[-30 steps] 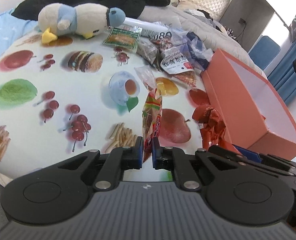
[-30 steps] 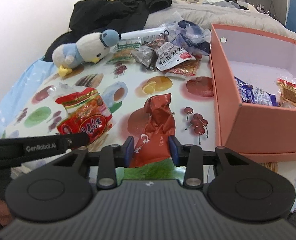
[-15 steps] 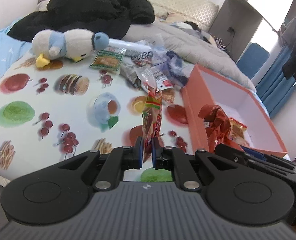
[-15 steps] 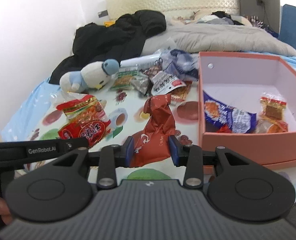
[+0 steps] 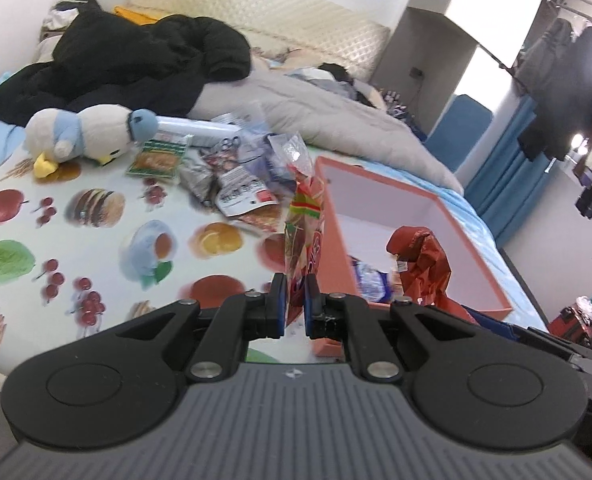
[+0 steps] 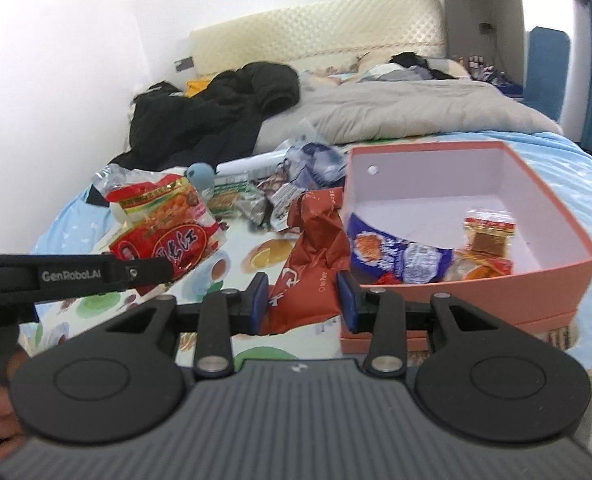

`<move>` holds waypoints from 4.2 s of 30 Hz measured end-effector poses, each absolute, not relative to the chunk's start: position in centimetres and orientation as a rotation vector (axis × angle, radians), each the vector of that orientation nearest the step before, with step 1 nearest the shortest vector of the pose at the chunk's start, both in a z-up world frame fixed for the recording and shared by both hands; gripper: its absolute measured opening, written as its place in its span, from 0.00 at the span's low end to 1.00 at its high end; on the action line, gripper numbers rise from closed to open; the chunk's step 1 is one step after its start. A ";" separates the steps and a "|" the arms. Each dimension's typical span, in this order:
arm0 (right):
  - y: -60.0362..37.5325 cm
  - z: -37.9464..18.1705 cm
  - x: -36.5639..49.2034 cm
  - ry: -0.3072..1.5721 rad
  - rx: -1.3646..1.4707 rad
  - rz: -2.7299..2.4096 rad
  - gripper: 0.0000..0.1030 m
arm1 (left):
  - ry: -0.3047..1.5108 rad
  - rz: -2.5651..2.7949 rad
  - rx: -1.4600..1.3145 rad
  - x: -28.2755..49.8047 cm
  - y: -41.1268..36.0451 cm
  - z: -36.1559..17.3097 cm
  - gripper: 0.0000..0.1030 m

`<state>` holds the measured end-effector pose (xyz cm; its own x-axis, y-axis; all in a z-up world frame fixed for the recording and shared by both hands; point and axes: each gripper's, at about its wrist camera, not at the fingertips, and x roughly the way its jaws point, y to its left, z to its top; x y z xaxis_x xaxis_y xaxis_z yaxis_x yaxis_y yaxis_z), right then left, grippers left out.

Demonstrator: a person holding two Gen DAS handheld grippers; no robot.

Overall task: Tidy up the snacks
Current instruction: 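Lower both packets into the pink box and open both grippers, then withdraw both open grippers from the pink box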

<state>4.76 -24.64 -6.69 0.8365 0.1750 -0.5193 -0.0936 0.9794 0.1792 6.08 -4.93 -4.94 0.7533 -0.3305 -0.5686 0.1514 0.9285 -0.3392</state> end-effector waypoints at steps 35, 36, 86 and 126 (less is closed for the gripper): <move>-37.4 -8.2 12.0 0.630 0.265 -0.048 0.39 | 0.843 -0.470 -0.172 22.2 -21.2 -8.7 0.10; -37.8 -8.5 12.8 0.637 0.269 -0.044 0.39 | 0.852 -0.469 -0.170 23.3 -21.7 -9.1 0.10; -34.2 -5.6 6.1 0.506 0.285 0.068 0.53 | 0.706 -0.414 -0.159 10.1 -12.9 -3.3 0.22; -22.3 -8.8 6.1 0.537 0.148 0.362 0.53 | 0.707 -0.128 -0.278 6.9 2.1 -11.1 0.52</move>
<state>6.13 -22.33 -8.81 0.7977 0.3741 -0.4730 -0.2975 0.9264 0.2309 6.87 2.09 -11.14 0.7544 -0.2097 -0.6220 0.0226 0.9553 -0.2946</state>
